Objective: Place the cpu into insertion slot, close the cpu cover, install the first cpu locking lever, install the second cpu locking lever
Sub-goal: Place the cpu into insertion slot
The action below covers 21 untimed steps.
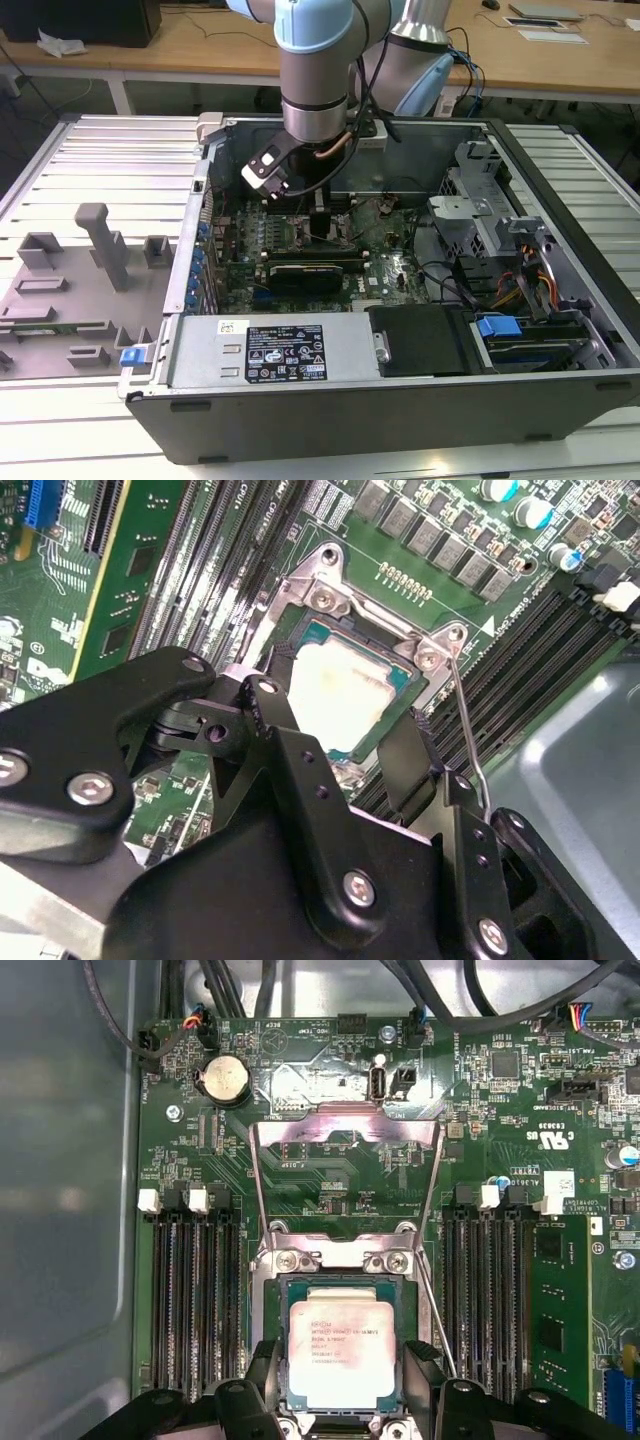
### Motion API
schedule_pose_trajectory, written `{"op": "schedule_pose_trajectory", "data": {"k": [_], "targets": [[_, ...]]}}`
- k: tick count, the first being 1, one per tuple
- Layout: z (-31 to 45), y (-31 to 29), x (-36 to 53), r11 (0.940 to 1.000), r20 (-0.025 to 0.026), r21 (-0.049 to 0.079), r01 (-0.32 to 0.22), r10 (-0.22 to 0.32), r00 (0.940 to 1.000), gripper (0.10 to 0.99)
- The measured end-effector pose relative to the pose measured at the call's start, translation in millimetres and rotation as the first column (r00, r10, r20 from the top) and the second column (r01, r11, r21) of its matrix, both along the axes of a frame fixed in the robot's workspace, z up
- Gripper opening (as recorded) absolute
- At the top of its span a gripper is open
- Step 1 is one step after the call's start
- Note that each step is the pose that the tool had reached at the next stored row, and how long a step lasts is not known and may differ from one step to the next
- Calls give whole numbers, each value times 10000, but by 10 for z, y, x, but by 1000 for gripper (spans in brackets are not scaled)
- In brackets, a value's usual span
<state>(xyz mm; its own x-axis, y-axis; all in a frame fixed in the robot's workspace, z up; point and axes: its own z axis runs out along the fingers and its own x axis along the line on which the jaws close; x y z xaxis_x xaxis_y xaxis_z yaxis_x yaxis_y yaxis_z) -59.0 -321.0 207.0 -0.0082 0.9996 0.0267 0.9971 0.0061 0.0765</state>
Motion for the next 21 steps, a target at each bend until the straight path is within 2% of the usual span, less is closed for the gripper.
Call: {"op": "schedule_pose_trajectory", "data": {"k": [6, 12, 21], "targets": [[0, 0, -18, 10000, 0, 0, -69, 69, 10000, 612], [0, 0, -147, 10000, 3, 1, -74, 74, 10000, 612], [0, 0, -245, 10000, 4, 0, -75, 75, 10000, 612]]}}
